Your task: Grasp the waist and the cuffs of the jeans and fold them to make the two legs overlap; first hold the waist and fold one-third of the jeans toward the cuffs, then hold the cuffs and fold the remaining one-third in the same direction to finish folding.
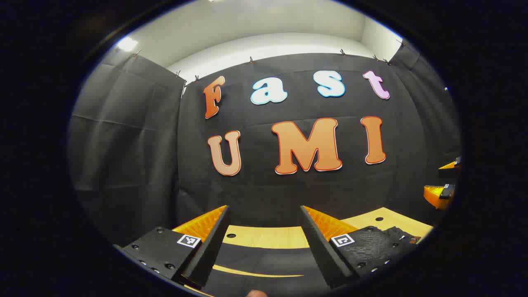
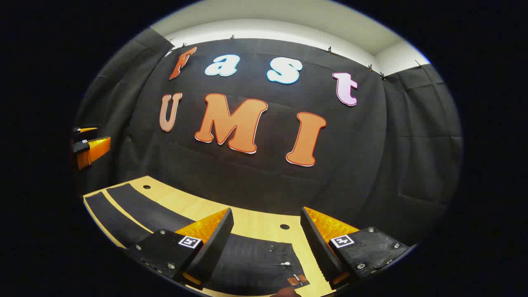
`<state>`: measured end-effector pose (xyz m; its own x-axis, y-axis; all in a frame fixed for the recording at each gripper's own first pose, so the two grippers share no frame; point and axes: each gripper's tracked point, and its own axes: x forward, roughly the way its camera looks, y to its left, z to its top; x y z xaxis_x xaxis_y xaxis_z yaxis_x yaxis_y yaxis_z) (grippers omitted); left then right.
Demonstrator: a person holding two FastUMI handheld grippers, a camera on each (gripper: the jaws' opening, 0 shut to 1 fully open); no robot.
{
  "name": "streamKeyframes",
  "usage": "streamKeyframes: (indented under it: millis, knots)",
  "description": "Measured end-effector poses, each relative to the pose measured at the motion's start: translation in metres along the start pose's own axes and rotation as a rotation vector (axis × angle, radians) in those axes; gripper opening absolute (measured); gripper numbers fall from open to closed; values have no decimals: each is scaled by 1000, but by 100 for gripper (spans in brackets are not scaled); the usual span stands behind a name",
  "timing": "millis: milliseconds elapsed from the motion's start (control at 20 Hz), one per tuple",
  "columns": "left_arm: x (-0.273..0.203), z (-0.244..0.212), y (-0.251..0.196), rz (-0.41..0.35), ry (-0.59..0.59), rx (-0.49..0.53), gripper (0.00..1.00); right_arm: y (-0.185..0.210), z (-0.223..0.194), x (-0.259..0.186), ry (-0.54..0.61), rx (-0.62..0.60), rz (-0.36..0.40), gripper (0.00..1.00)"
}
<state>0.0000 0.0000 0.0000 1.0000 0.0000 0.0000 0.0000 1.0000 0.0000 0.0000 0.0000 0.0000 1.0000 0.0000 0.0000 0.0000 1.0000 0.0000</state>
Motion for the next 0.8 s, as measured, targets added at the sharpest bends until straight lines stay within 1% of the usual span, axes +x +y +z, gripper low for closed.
streamKeyframes:
  millis: [150, 250, 300, 400, 450, 500, 550, 600, 650, 700, 800]
  knots:
    - [3, 3, -2, 35, 3, 10, 100, 4, 1, 13, -18, 13, 23, 98]
    - [4, 2, -6, 54, 0, 15, 100, 14, -2, 14, -10, 34, 61, 98]
    - [4, 1, -9, 52, 1, 2, 100, 18, -7, 12, -2, 36, 71, 98]
    - [9, -7, -16, 16, 34, -36, 99, 22, -20, 6, 39, 29, 70, 98]
    - [14, -6, -17, -4, 35, -42, 100, 22, -22, 1, 50, 33, 56, 98]
    - [22, -4, -15, -23, 25, -37, 98, 24, -20, 0, 44, 45, 40, 98]
    - [30, -6, -16, -54, 32, -37, 99, 25, -20, 0, 50, 55, 11, 98]
    - [34, -19, -21, -92, 78, -67, 100, 28, -24, -1, 78, 72, -7, 98]
    - [35, -29, -21, -112, 116, -97, 100, 35, -24, -4, 82, 96, -10, 98]
    - [39, -37, -14, -119, 128, -117, 99, 44, -21, -3, 75, 105, -9, 98]
    - [45, -42, -8, -128, 145, -113, 100, 54, -22, -4, 86, 85, -13, 98]
